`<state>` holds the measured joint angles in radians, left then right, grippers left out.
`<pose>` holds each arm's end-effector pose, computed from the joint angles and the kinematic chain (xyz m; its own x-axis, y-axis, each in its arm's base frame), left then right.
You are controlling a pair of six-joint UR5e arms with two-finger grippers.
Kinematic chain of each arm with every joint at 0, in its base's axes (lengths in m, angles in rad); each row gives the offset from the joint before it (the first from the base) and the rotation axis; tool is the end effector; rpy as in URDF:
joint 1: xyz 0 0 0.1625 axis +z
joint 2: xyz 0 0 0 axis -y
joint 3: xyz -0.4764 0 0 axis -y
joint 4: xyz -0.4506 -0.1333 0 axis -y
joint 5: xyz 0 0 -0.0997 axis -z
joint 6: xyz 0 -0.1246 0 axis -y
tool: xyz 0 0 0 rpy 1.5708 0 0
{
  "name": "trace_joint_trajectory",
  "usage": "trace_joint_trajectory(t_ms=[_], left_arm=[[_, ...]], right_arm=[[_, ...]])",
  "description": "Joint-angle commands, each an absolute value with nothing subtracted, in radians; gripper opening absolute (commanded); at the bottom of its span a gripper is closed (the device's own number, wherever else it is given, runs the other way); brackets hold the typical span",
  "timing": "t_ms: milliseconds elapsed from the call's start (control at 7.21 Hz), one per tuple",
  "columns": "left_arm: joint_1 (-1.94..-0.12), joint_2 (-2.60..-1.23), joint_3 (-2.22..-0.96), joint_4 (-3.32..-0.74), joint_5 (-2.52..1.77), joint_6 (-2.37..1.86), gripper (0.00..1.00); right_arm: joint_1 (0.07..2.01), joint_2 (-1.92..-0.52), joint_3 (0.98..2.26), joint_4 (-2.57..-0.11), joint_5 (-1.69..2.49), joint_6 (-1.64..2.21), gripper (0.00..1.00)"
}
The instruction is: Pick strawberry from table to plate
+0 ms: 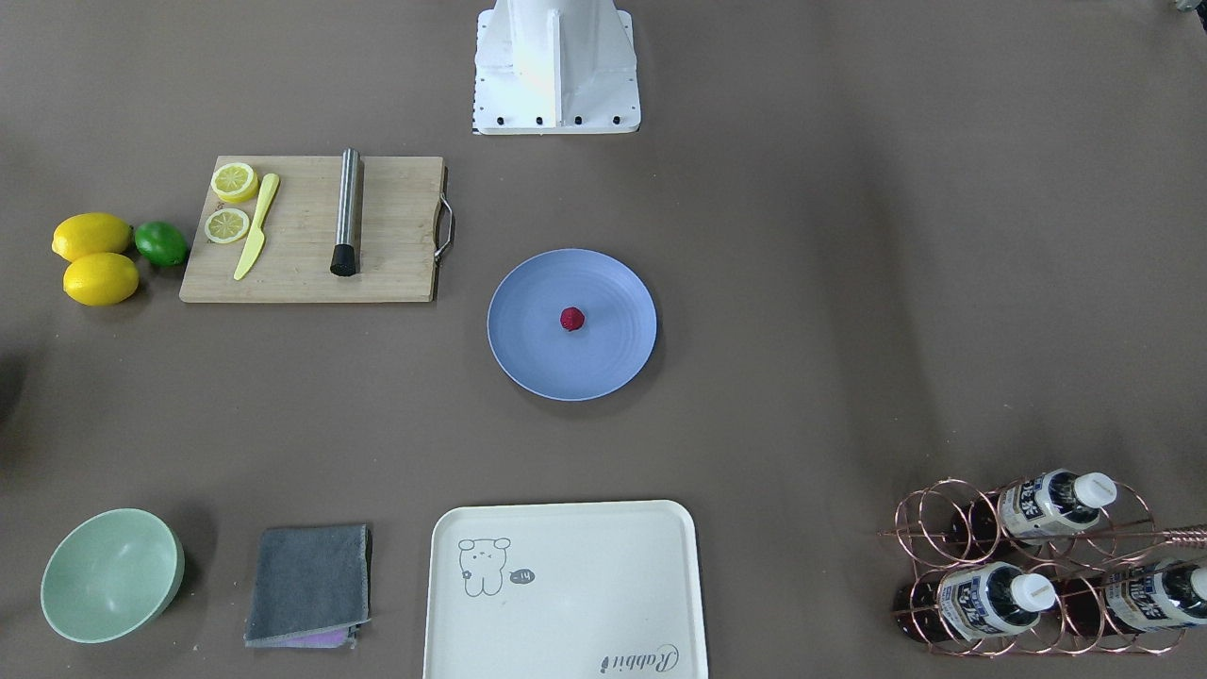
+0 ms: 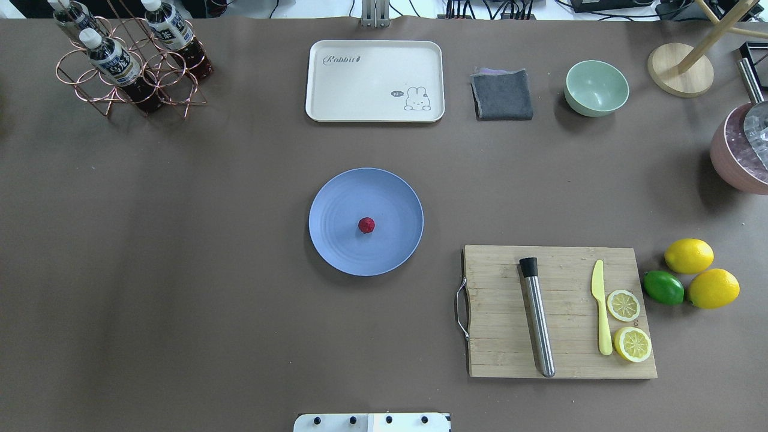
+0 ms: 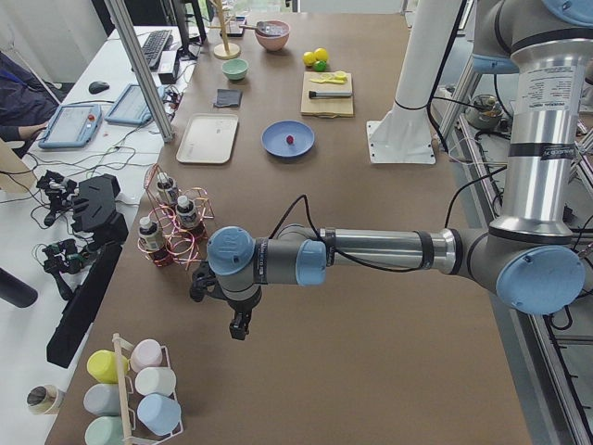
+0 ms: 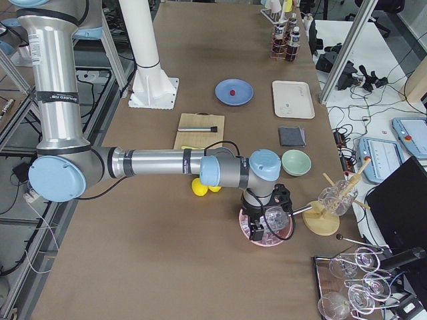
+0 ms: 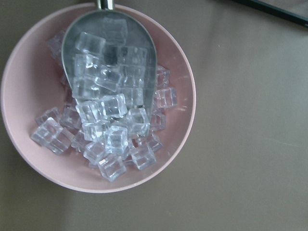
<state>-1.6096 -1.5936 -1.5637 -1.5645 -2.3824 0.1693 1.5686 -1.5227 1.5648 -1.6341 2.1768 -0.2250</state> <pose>-0.0647 -0.5598 0.7165 0.6848 0.1488 -0.7134 -0.0777 0.9883 0.1315 0.0611 -0.5707 0.7239 0.8007 -0.2130 0.5598 0.1855 0.9769 0.1064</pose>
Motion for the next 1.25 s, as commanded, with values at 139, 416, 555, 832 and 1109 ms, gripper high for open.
trace_joint_trajectory(t_ms=[139, 416, 555, 832, 1109], left_arm=[[-1.615, -1.591, -1.534, -1.566, -2.382, 0.161, 0.98], [-1.623, -1.591, -1.532, -1.565, -2.382, 0.160, 0.98], [-1.621, -1.589, -1.531, -1.565, -2.382, 0.160, 0.98], [-1.623, -1.588, -1.531, -1.563, -2.382, 0.161, 0.98], [-1.623, -1.586, -1.534, -1.563, -2.382, 0.161, 0.98]], right_arm=[[1.578, -1.532, 1.569, -1.632, 2.180, -0.226, 1.00], [1.578, -1.535, 1.569, -1.632, 2.206, -0.225, 1.00], [1.580, -1.536, 1.566, -1.634, 2.248, -0.221, 1.00], [1.578, -1.525, 1.571, -1.632, 2.270, -0.138, 1.00], [1.580, -1.534, 1.571, -1.632, 2.287, -0.137, 1.00]])
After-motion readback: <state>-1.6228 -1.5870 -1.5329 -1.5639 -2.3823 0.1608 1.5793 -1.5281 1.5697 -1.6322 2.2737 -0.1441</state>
